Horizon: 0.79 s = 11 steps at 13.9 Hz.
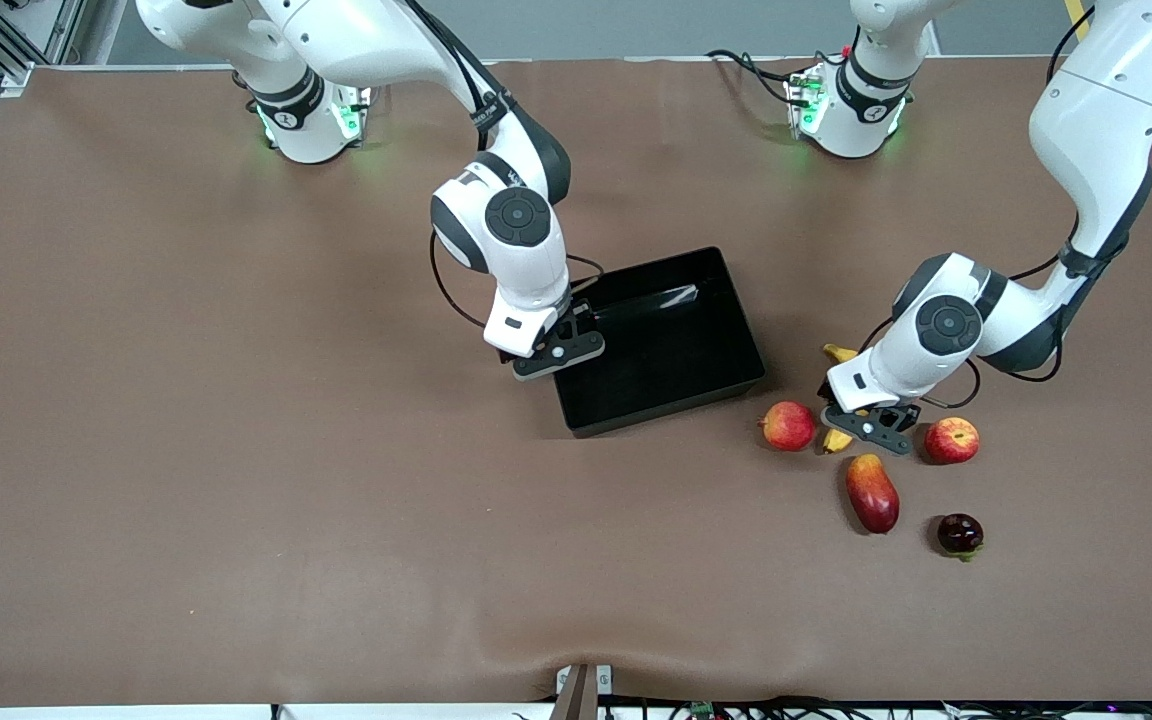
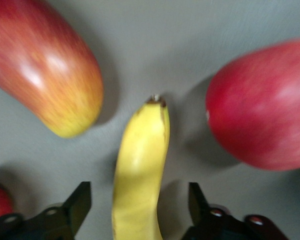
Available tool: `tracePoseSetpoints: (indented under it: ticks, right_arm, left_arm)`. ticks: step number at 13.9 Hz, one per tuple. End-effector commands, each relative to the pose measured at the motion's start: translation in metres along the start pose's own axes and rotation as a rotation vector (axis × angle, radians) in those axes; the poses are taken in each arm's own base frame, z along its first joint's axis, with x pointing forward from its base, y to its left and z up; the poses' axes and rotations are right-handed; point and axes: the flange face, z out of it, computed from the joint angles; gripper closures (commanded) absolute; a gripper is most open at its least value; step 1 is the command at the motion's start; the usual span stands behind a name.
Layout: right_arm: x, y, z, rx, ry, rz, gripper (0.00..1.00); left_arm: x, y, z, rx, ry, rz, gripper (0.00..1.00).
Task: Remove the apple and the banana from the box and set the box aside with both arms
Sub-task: 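Release the banana with the left gripper while the right gripper grasps the box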
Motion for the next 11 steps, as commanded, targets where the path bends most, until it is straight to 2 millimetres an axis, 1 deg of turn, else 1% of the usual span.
tracePoseSetpoints:
  ticks: [1,2,4,6,8,9,10,11]
  right_arm:
    - [0.005,0.002,0.005,-0.044,0.012,-0.036,0.0]
    - [0.004,0.002,0.013,-0.046,0.003,-0.029,0.0]
    - [0.002,0.003,0.023,-0.046,-0.01,-0.017,0.0]
    - [0.002,0.0,0.033,-0.035,-0.007,-0.012,0.0]
    - [0.002,-0.005,0.045,-0.02,0.026,0.019,0.0]
    - [0.001,-0.008,0.046,-0.019,0.03,0.018,0.36]
    - [0.001,-0.007,0.046,-0.019,0.028,0.021,0.69]
    - [0.001,-0.006,0.045,-0.021,0.024,0.023,0.98]
  left_arm:
    - [0.007,-0.008,-0.061,0.079,0.052,-0.006,0.0]
    - [0.009,-0.013,-0.077,0.073,0.055,-0.035,0.0]
    - [0.018,-0.023,-0.109,0.04,0.027,-0.109,0.0]
    - [0.032,-0.037,-0.146,0.055,-0.027,-0.141,0.0]
    - [0.044,-0.053,-0.186,0.077,-0.033,-0.174,0.0]
    - [0.048,-0.064,-0.207,0.089,-0.038,-0.194,0.0]
    - [0.05,-0.068,-0.221,0.079,-0.047,-0.212,0.0]
    - [0.051,-0.073,-0.232,0.06,-0.052,-0.234,0.0]
